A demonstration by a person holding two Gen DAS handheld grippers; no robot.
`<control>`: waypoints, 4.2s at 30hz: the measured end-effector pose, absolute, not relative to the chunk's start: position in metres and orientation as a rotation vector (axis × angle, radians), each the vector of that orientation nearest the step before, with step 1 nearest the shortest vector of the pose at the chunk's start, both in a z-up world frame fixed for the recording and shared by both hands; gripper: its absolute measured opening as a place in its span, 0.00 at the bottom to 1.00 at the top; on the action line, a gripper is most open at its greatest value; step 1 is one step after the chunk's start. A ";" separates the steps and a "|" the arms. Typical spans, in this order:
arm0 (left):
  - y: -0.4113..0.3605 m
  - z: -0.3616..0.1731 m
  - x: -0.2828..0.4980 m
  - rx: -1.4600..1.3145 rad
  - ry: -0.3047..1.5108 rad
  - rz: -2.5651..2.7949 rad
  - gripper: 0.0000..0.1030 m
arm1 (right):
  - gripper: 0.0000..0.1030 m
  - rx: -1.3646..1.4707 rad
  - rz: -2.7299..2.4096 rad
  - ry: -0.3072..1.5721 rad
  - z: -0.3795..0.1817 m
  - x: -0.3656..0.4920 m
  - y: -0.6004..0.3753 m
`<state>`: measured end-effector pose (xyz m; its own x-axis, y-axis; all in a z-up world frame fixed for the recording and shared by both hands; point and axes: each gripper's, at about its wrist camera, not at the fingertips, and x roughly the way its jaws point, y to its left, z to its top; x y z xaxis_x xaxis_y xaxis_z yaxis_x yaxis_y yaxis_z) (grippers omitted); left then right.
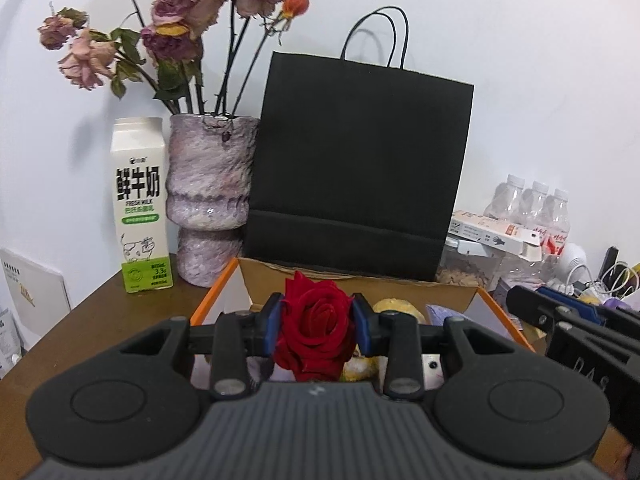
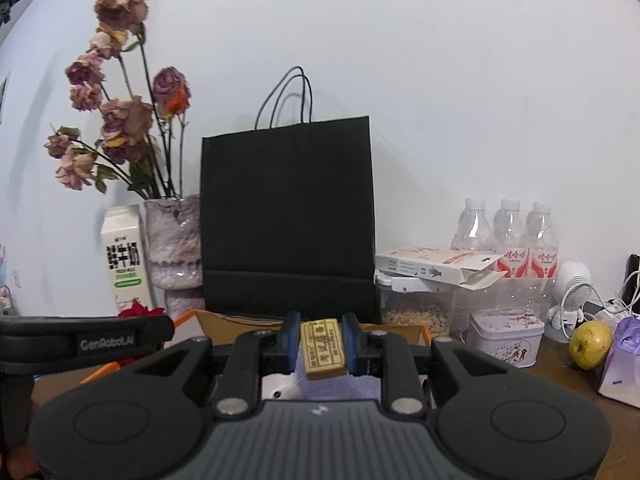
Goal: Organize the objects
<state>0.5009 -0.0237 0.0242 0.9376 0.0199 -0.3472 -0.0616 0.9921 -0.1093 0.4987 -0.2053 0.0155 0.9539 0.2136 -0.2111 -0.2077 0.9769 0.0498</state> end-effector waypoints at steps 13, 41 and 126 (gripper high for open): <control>-0.024 0.013 0.554 -0.072 0.361 0.044 0.36 | 0.20 0.024 0.206 0.251 0.006 0.556 -0.210; -0.008 0.002 0.565 -0.043 0.310 0.111 1.00 | 1.00 0.018 0.196 0.319 -0.003 0.568 -0.206; 0.014 0.025 0.225 -0.024 0.478 0.074 1.00 | 1.00 0.007 0.189 0.415 0.024 0.236 -0.204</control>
